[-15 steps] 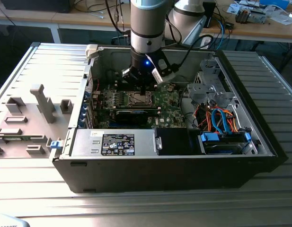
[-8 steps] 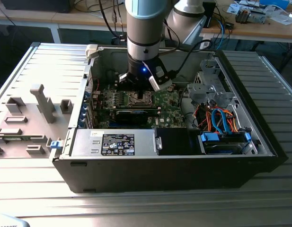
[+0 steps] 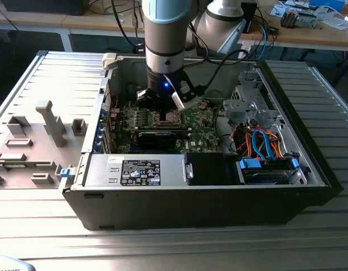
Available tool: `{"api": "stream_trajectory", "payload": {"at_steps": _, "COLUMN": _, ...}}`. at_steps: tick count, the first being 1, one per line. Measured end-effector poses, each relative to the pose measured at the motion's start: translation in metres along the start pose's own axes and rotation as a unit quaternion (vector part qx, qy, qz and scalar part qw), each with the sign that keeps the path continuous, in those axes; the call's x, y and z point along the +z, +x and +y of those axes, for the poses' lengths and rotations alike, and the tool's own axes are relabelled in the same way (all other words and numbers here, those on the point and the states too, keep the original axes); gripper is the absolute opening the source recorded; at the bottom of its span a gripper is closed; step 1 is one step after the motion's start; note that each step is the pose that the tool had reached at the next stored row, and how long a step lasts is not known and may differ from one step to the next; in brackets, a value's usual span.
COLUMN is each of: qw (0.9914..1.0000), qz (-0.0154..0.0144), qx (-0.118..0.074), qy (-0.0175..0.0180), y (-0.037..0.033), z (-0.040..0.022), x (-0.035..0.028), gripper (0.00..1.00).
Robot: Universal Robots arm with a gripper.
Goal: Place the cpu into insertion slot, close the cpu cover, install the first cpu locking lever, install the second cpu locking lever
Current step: 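Install the second cpu locking lever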
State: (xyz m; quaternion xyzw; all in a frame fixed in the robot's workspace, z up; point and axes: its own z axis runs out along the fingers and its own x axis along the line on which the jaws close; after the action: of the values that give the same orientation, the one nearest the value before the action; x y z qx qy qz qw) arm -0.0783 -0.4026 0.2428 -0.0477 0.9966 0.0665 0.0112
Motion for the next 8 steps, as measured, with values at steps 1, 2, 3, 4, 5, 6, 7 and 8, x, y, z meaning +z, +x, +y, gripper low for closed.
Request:
{"api": "stream_trajectory", "payload": {"at_steps": 1, "qw": 1.0, "qz": 0.0, "qx": 0.0, "qy": 0.0, "y": 0.0025, "z": 0.0001, "x": 0.0005, "gripper": 0.11}}
{"api": "stream_trajectory", "payload": {"at_steps": 2, "qw": 1.0, "qz": 0.0, "qx": 0.0, "qy": 0.0, "y": 0.0043, "z": 0.0001, "x": 0.0015, "gripper": 0.11}}
{"api": "stream_trajectory", "payload": {"at_steps": 3, "qw": 1.0, "qz": 0.0, "qx": 0.0, "qy": 0.0, "y": 0.005, "z": -0.0002, "x": 0.0033, "gripper": 0.11}}
{"api": "stream_trajectory", "payload": {"at_steps": 4, "qw": 1.0, "qz": 0.0, "qx": 0.0, "qy": 0.0, "y": 0.0055, "z": -0.0004, "x": 0.0053, "gripper": 0.11}}
{"api": "stream_trajectory", "payload": {"at_steps": 5, "qw": 1.0, "qz": 0.0, "qx": 0.0, "qy": 0.0, "y": 0.0063, "z": -0.0006, "x": 0.0073, "gripper": 0.11}}
{"api": "stream_trajectory", "payload": {"at_steps": 6, "qw": 1.0, "qz": 0.0, "qx": 0.0, "qy": 0.0, "y": 0.0079, "z": -0.0007, "x": 0.0095, "gripper": 0.11}}
{"api": "stream_trajectory", "payload": {"at_steps": 7, "qw": 1.0, "qz": 0.0, "qx": 0.0, "qy": 0.0, "y": 0.0096, "z": -0.0008, "x": 0.011, "gripper": 0.11}}
{"api": "stream_trajectory", "payload": {"at_steps": 8, "qw": 1.0, "qz": 0.0, "qx": 0.0, "qy": 0.0, "y": 0.0129, "z": -0.0007, "x": 0.0131, "gripper": 0.11}}
